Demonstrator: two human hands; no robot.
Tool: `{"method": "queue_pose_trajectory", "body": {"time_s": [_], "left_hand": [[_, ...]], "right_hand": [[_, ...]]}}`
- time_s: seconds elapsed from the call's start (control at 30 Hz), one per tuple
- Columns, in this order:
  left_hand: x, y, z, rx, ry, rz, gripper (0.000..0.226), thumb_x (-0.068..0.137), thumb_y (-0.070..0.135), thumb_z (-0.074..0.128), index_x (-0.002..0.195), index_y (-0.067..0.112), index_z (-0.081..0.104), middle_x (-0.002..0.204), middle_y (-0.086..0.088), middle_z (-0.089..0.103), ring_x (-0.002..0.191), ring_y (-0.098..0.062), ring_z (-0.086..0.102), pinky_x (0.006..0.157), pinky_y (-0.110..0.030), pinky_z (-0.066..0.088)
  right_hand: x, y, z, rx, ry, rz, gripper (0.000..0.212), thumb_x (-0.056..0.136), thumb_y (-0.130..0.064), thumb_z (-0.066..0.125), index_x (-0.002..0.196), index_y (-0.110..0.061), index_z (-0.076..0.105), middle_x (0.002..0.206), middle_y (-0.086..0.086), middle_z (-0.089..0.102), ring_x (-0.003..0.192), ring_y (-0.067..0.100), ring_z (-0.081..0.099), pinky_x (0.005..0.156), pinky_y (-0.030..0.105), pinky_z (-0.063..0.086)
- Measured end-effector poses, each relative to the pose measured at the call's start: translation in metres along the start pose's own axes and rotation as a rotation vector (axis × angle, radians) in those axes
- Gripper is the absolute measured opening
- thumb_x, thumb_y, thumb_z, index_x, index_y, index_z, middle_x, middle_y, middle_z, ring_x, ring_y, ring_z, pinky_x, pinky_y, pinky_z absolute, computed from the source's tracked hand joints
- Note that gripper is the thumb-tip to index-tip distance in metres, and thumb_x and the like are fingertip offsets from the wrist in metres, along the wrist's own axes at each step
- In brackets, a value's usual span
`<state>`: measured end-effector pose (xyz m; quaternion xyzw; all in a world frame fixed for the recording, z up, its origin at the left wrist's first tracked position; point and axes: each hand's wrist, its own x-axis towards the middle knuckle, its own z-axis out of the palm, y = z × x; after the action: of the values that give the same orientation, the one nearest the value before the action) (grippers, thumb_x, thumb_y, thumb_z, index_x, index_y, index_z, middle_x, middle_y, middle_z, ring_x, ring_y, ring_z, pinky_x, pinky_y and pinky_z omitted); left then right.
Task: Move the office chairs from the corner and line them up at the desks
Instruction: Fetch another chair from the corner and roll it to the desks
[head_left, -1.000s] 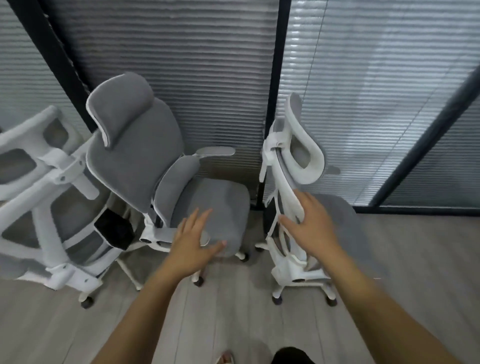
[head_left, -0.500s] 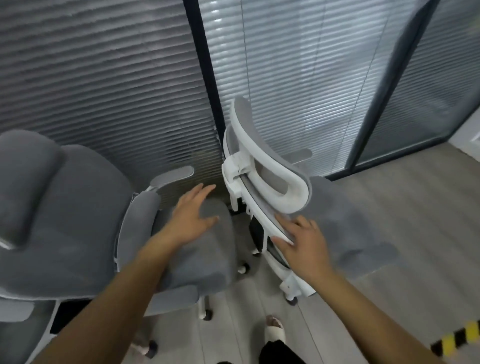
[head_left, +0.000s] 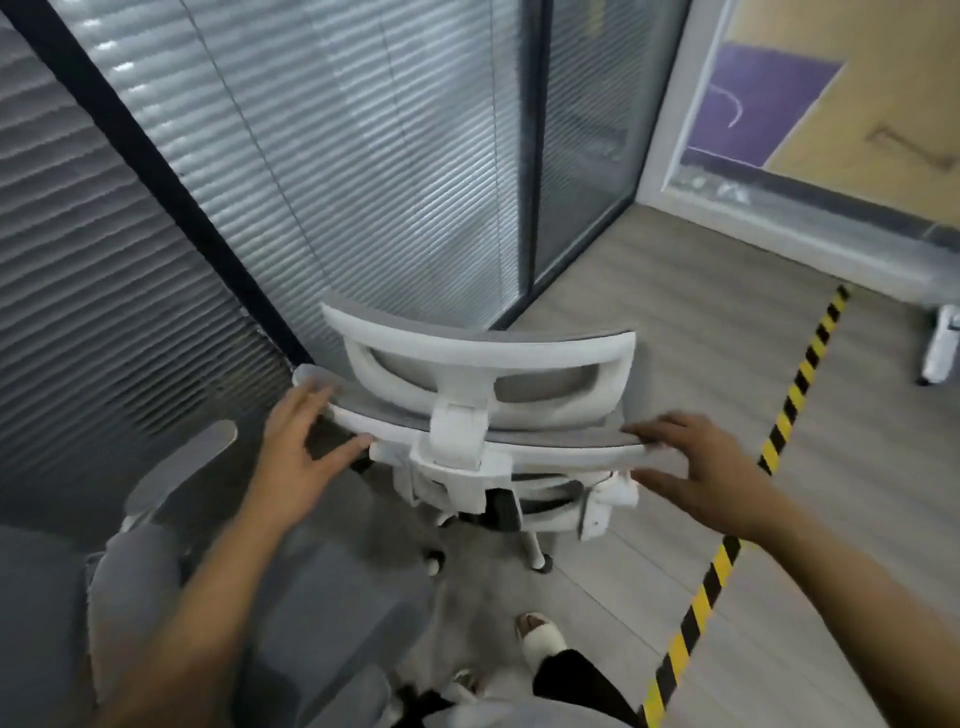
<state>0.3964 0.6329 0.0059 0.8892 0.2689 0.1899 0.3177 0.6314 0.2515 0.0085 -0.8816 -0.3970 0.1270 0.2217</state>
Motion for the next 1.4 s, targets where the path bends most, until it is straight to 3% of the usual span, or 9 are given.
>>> {"method": "queue_pose_trajectory", "body": {"time_s": [0.13, 0.23, 0.33, 0.47, 0.73, 0.93, 1.1, 1.3, 1.4], "left_hand": [[-0.011, 0.001, 0.023, -0.009, -0.047, 0.118, 0.054, 0.072, 0.048, 0.081, 0.113, 0.014, 0.068, 0.127, -0.001, 0.058, 0.128, -0.025, 0.045, 0.113, -0.033, 0.030], [-0.036, 0.015, 0.033, -0.068, -0.001, 0.124, 0.050, 0.073, 0.045, 0.079, 0.107, 0.010, 0.067, 0.120, -0.008, 0.059, 0.127, -0.033, 0.044, 0.109, -0.011, 0.018], [-0.061, 0.026, 0.032, -0.077, -0.011, 0.144, 0.049, 0.071, 0.041, 0.074, 0.107, 0.008, 0.065, 0.120, -0.009, 0.058, 0.130, -0.034, 0.041, 0.106, -0.007, 0.015], [-0.082, 0.025, 0.024, -0.073, -0.074, 0.162, 0.049, 0.072, 0.039, 0.076, 0.111, 0.012, 0.065, 0.123, -0.006, 0.056, 0.133, -0.030, 0.036, 0.104, -0.005, 0.013], [-0.116, 0.037, 0.018, -0.004, -0.190, 0.192, 0.058, 0.070, 0.058, 0.068, 0.110, 0.017, 0.064, 0.116, -0.001, 0.052, 0.122, -0.025, 0.040, 0.097, -0.039, 0.041], [-0.152, 0.071, 0.031, 0.032, -0.298, 0.261, 0.038, 0.068, 0.046, 0.082, 0.097, 0.030, 0.064, 0.097, 0.011, 0.045, 0.106, -0.020, 0.049, 0.087, -0.034, 0.043], [-0.194, 0.100, 0.057, -0.009, -0.375, 0.365, 0.042, 0.060, 0.074, 0.069, 0.090, 0.051, 0.053, 0.103, 0.016, 0.047, 0.104, -0.013, 0.051, 0.084, -0.033, 0.047], [-0.236, 0.151, 0.102, -0.058, -0.453, 0.477, 0.060, 0.063, 0.071, 0.068, 0.104, 0.028, 0.064, 0.110, 0.006, 0.051, 0.105, -0.011, 0.049, 0.090, -0.031, 0.043], [-0.246, 0.180, 0.130, -0.092, -0.529, 0.546, 0.053, 0.064, 0.064, 0.072, 0.103, 0.029, 0.064, 0.110, 0.008, 0.050, 0.107, -0.009, 0.049, 0.087, -0.015, 0.037]], "right_hand": [[-0.018, -0.021, 0.013, -0.142, 0.145, 0.168, 0.061, 0.077, -0.074, 0.051, 0.126, -0.039, 0.051, 0.124, -0.007, 0.048, 0.119, 0.019, 0.045, 0.097, 0.050, 0.043], [-0.027, -0.024, 0.021, 0.046, 0.273, 0.272, 0.056, 0.073, -0.075, 0.058, 0.116, -0.040, 0.053, 0.119, -0.013, 0.045, 0.117, 0.016, 0.047, 0.092, 0.053, 0.046], [-0.042, -0.029, 0.022, 0.037, 0.274, 0.304, 0.055, 0.069, -0.074, 0.061, 0.113, -0.043, 0.052, 0.118, -0.021, 0.042, 0.119, 0.011, 0.045, 0.096, 0.051, 0.043], [-0.072, -0.040, 0.015, -0.033, 0.263, 0.345, 0.052, 0.070, -0.070, 0.061, 0.114, -0.041, 0.056, 0.120, -0.021, 0.045, 0.123, 0.008, 0.038, 0.103, 0.044, 0.029], [-0.166, -0.046, 0.038, -0.031, 0.358, 0.407, 0.056, 0.071, -0.078, 0.055, 0.116, -0.044, 0.055, 0.124, -0.018, 0.047, 0.130, 0.013, 0.032, 0.107, 0.049, 0.033], [-0.261, -0.039, 0.046, -0.038, 0.434, 0.461, 0.053, 0.075, -0.078, 0.051, 0.114, -0.042, 0.054, 0.121, -0.015, 0.048, 0.126, 0.019, 0.034, 0.104, 0.051, 0.035], [-0.348, -0.027, 0.064, 0.000, 0.593, 0.491, 0.055, 0.075, -0.073, 0.055, 0.114, -0.034, 0.057, 0.118, -0.009, 0.051, 0.123, 0.026, 0.036, 0.101, 0.051, 0.039], [-0.449, -0.024, 0.067, -0.079, 0.640, 0.692, 0.059, 0.081, -0.074, 0.049, 0.123, -0.033, 0.056, 0.131, -0.006, 0.051, 0.135, 0.025, 0.032, 0.107, 0.050, 0.031], [-0.490, -0.034, 0.063, -0.111, 0.687, 0.791, 0.060, 0.082, -0.070, 0.054, 0.129, -0.033, 0.055, 0.140, -0.006, 0.049, 0.140, 0.021, 0.031, 0.111, 0.051, 0.028]]}}
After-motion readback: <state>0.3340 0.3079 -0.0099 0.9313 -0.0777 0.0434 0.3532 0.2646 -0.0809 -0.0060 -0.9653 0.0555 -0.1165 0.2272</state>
